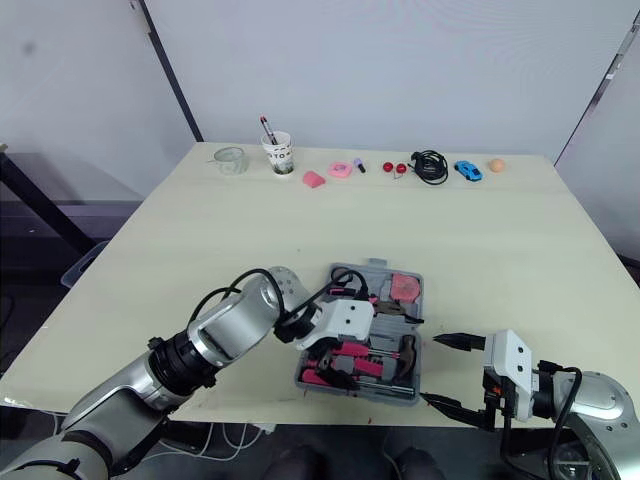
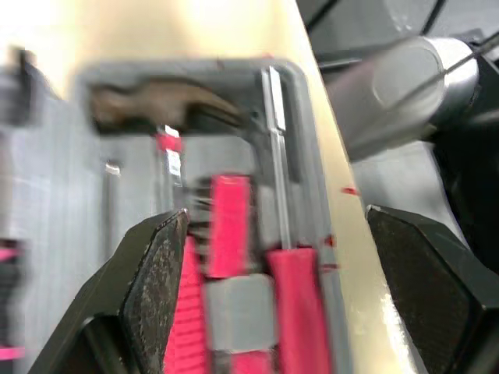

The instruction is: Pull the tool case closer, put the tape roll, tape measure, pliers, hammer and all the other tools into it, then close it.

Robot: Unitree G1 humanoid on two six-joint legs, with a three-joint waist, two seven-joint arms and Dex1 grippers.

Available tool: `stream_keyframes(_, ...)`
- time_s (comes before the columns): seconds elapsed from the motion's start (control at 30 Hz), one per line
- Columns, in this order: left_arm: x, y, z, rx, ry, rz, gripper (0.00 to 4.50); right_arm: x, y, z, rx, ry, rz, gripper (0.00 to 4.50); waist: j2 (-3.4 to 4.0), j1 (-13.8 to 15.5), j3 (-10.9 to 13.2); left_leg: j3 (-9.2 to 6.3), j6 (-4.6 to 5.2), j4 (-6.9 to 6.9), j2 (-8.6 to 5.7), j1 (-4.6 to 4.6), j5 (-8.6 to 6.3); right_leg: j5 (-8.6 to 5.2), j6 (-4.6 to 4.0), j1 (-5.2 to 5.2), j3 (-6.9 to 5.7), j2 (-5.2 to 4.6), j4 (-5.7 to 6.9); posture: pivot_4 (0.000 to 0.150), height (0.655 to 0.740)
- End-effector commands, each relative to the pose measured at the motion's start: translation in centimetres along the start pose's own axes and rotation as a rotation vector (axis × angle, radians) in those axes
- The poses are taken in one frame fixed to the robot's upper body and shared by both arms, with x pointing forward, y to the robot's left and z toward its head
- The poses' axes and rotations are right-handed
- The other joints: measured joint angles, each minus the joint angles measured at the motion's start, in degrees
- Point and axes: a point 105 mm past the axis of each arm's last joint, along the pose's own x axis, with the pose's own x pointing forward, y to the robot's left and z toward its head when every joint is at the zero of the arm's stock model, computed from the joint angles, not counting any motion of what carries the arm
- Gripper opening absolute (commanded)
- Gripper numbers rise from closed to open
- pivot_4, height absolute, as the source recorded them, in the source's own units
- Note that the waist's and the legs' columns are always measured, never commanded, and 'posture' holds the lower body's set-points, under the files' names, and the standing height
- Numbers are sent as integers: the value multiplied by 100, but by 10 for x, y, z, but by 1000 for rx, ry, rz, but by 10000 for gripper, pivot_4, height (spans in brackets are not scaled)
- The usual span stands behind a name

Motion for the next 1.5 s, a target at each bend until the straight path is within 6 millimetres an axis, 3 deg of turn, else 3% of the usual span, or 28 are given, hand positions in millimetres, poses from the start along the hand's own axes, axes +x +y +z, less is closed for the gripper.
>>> stream_keyframes(0.03,-16,7,10,72,-186,30,38764,0,-3,7,-22,-23,-5,45000,0,0,0,0,0,0,0,0,0,0,0,0,1,0,0,1500,7400)
stream_keyframes(0.23,-27,9,-1,55,-386,81,38764,1,-6,7,-28,-25,-10,45000,1,2,0,3,0,1,0,-1,0,2,2,0,-2,-1,0,1500,7400)
stream_keyframes(0.27,-27,9,-5,45,-398,84,33714,1,-7,7,-30,-24,-9,45000,1,2,0,4,0,1,0,-1,0,2,3,0,-2,-1,-1,1500,7400)
stream_keyframes(0.33,-26,6,-9,26,-451,69,28349,2,-8,6,-32,-25,-8,45000,1,1,0,7,0,1,0,-1,0,3,4,1,-2,0,-1,1500,7400)
stream_keyframes(0.4,-22,2,-16,24,-461,46,16826,3,-9,6,-34,-27,-6,45000,1,1,0,8,0,1,0,-1,0,3,5,1,-3,-1,-1,1500,7400)
stream_keyframes(0.43,-19,1,-22,19,-440,45,14769,3,-9,6,-35,-27,-5,45000,1,1,0,10,0,1,0,-1,0,3,4,1,-3,0,-1,1500,7400)
stream_keyframes(0.5,-12,0,-30,23,-413,47,6568,4,-10,6,-36,-29,-5,45000,1,2,0,10,0,1,0,-1,0,3,4,1,-4,0,0,1500,7400)
stream_keyframes(0.6,-1,-6,-31,14,-432,21,1132,4,-11,5,-37,-28,-7,45000,1,3,0,10,0,1,0,-1,0,3,5,2,-5,0,0,1500,7400)
stream_keyframes(0.83,20,-20,-43,14,-379,-36,1132,2,-10,2,-35,-23,-12,45000,2,2,-1,9,0,1,0,0,0,5,7,5,-6,0,0,1500,7400)
stream_keyframes(1.23,40,-21,-74,3,-233,-55,1132,-1,-11,2,-43,-10,-15,45000,4,3,-2,7,0,1,0,7,0,4,7,15,-8,0,-3,1500,7400)
stream_keyframes(1.33,41,-21,-73,-1,-252,-53,1132,0,-11,2,-40,-12,-14,45000,9,-2,-6,6,0,1,0,10,0,3,4,17,-9,0,-3,1500,7400)
stream_keyframes(1.5,27,-15,-49,-27,-423,14,1132,0,-15,6,-11,-58,-64,45000,13,-6,-8,5,0,1,1,11,0,3,5,17,-9,0,-2,1500,7400)
